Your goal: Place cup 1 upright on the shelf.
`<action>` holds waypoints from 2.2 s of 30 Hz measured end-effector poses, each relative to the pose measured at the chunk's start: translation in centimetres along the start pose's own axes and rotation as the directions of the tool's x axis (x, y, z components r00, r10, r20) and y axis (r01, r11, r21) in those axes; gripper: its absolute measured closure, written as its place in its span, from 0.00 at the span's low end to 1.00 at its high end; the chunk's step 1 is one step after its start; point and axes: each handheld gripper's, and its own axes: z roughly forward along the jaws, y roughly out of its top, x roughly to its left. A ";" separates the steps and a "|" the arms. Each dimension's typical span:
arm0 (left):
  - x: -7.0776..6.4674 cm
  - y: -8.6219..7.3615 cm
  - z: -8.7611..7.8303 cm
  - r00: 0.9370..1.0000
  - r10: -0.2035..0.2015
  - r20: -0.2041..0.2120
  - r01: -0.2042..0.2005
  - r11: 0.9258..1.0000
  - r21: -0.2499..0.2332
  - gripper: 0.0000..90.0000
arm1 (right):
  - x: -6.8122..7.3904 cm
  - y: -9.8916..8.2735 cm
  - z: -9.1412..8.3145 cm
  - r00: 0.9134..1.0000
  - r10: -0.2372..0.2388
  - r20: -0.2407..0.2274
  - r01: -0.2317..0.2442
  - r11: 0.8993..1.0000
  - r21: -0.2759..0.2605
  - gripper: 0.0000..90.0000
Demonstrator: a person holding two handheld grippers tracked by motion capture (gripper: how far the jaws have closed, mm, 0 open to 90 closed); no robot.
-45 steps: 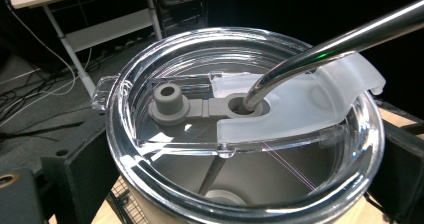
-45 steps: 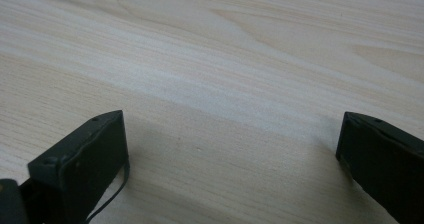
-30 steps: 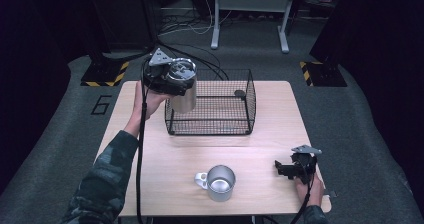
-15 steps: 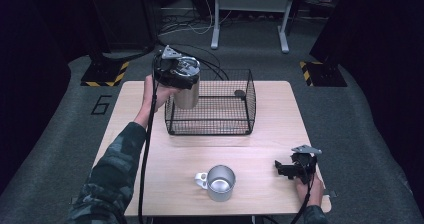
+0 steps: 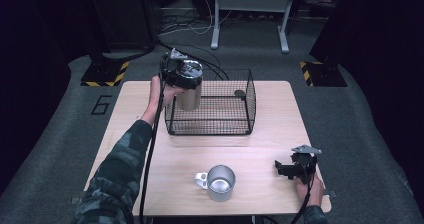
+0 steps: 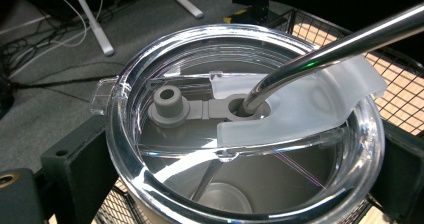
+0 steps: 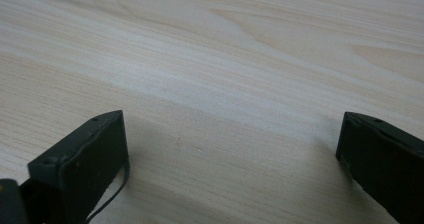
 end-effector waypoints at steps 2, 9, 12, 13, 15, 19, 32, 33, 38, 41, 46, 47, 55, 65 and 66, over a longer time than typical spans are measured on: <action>0.0 -0.1 0.5 1.000 -0.004 -0.001 0.004 1.000 0.010 0.04 | 0.0 0.0 0.0 1.000 0.000 0.000 0.000 1.000 0.000 0.00; 0.0 -0.4 1.8 1.000 -0.018 0.003 0.018 0.999 0.040 0.04 | 0.0 0.0 0.0 1.000 0.003 0.001 -0.003 1.000 -0.001 0.00; 0.0 -0.5 2.3 1.000 -0.022 0.004 0.022 0.998 0.061 0.04 | 0.1 0.0 0.0 1.000 0.010 0.006 -0.010 1.000 -0.004 0.00; 0.0 -0.5 2.4 1.000 -0.022 0.002 0.022 0.998 0.067 0.04 | 0.1 0.0 0.0 1.000 0.010 0.006 -0.010 1.000 -0.004 0.00; 0.0 -0.6 2.8 1.000 -0.027 0.002 0.026 0.997 0.072 0.04 | 0.1 0.0 0.0 1.000 0.010 0.006 -0.010 1.000 -0.004 0.00; 0.1 -0.9 3.4 0.999 -0.035 0.001 0.034 0.995 0.098 0.04 | 0.1 0.0 0.0 1.000 0.010 0.006 -0.010 1.000 -0.004 0.00; -0.1 -1.9 5.4 0.998 -0.063 -0.012 0.064 0.986 0.153 0.04 | 0.0 0.0 0.0 1.000 0.001 0.000 -0.001 1.000 0.000 0.00; -0.1 -2.1 5.5 0.998 -0.067 -0.014 0.068 0.985 0.156 0.04 | 0.0 0.0 0.0 1.000 0.001 0.000 -0.001 1.000 0.000 0.00; -0.1 -2.7 6.1 0.997 -0.068 -0.028 0.072 0.982 0.177 0.04 | 0.0 0.0 0.0 1.000 0.001 0.000 -0.001 1.000 0.000 0.00; -0.1 -2.8 6.3 0.997 -0.074 -0.028 0.078 0.979 0.190 0.04 | 0.0 0.0 0.0 1.000 0.000 0.000 0.000 1.000 0.000 0.00; -0.4 -2.9 6.3 0.997 -0.067 -0.031 0.071 0.980 0.188 0.04 | 0.0 0.0 0.0 1.000 0.000 0.000 0.000 1.000 0.000 0.00; -0.5 -3.0 6.3 0.997 -0.063 -0.034 0.068 0.979 0.191 0.04 | 0.0 0.0 0.0 1.000 0.000 0.000 0.000 1.000 0.000 0.00; -0.3 -3.6 6.7 0.996 -0.082 -0.038 0.088 0.977 0.192 0.04 | 0.0 0.0 0.0 1.000 0.000 0.000 0.000 1.000 0.000 0.00; 0.0 -3.8 6.3 0.996 -0.089 -0.030 0.094 0.970 0.224 0.04 | 0.0 0.0 0.0 1.000 0.001 0.000 -0.001 1.000 0.000 0.00; 0.1 -3.8 6.2 0.995 -0.095 -0.026 0.098 0.969 0.226 0.04 | 0.0 0.0 0.0 1.000 0.000 0.000 0.000 1.000 0.000 0.00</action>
